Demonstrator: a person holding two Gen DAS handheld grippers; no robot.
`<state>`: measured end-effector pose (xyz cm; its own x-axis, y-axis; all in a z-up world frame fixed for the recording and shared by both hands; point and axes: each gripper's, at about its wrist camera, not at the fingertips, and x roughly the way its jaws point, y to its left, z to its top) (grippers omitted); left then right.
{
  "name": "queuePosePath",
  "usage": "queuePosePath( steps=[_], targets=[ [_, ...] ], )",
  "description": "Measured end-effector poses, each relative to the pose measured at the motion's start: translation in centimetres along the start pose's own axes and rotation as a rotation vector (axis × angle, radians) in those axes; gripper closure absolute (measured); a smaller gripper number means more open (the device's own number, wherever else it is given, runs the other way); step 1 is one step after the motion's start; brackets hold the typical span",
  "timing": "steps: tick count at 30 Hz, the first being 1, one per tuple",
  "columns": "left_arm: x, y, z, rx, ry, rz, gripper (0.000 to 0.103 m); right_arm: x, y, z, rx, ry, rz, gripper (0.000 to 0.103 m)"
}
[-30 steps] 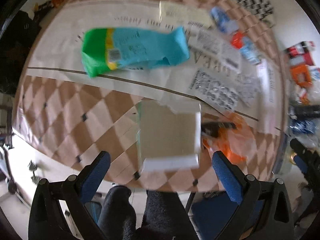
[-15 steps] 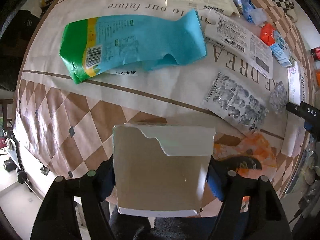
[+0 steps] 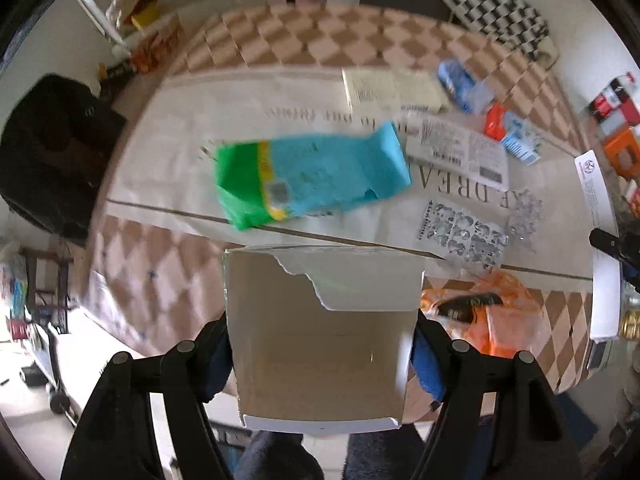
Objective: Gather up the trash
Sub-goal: 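Carry both boxes over the trash bin and open both grippers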
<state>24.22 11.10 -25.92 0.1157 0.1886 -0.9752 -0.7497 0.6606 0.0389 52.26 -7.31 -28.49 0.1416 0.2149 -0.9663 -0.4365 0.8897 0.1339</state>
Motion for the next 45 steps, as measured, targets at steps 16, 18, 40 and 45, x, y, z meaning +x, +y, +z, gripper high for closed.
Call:
queuePosePath(
  steps=[16, 18, 40, 45],
  targets=[
    [-1.9, 12.4, -15.6, 0.172, -0.062, -0.078, 0.032, -6.7, 10.2, -31.7, 0.049, 0.004, 0.083, 0.053],
    [-0.3, 13.8, -18.0, 0.169, -0.022, -0.080, 0.032, -5.1, 11.1, -35.3, 0.035, 0.053, 0.092, 0.053],
    [42.4, 20.2, -31.8, 0.008, 0.446, -0.269, 0.013, 40.6, 11.6, -57.0, 0.028, 0.673, 0.239, 0.031],
    [44.3, 21.0, -32.4, -0.057, 0.438, -0.260, 0.010, 44.5, 11.5, -57.2, -0.016, 0.636, 0.192, 0.004]
  ],
)
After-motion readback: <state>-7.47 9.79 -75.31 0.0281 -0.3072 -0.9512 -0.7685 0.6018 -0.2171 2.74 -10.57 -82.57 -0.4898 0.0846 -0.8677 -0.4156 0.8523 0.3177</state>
